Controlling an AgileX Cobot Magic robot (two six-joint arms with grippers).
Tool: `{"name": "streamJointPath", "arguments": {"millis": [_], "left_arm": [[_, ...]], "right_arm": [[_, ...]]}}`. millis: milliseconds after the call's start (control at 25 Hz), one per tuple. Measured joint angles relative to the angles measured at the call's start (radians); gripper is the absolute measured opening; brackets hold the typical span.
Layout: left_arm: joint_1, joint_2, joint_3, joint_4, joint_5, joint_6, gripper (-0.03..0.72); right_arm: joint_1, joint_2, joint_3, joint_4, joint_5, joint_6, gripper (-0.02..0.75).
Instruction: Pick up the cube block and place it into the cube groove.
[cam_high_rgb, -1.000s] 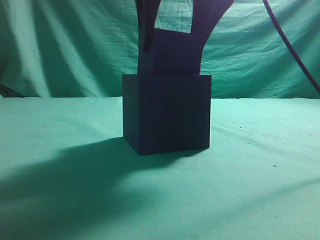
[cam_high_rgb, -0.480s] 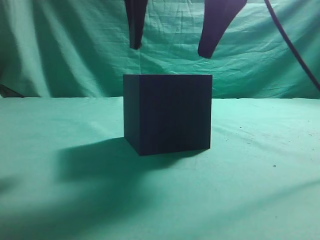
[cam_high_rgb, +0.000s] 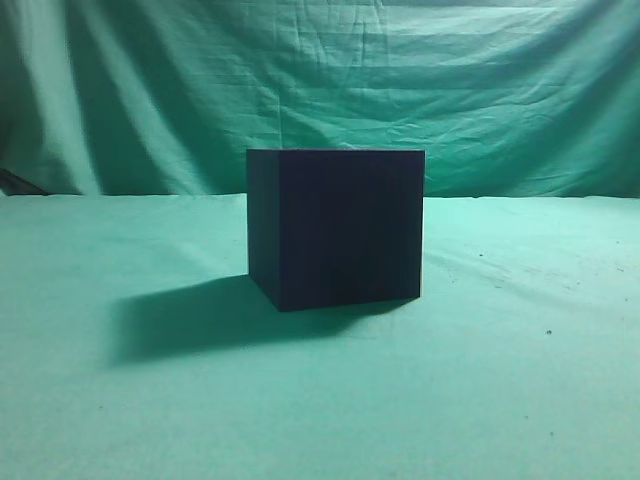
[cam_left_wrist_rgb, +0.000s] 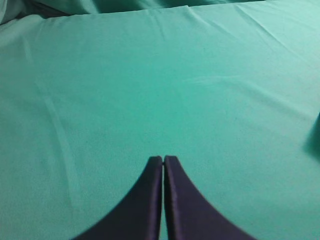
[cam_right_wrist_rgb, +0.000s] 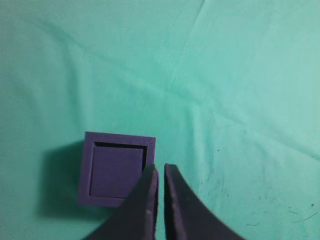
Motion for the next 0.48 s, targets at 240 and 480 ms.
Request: {"name": "streamJointPath", "arguments": {"millis": [240,480], "left_arm": [[0.000,0.000,0.000,0.000,0.000,0.000,0.000],[0.000,0.000,0.000,0.000,0.000,0.000,0.000]], "right_arm": [[0.000,-0.263,0.000,-0.009,0.014,0.017,0.000],[0.000,-0.582,0.202,-0.103,0.024,0.080,0.000]]}}
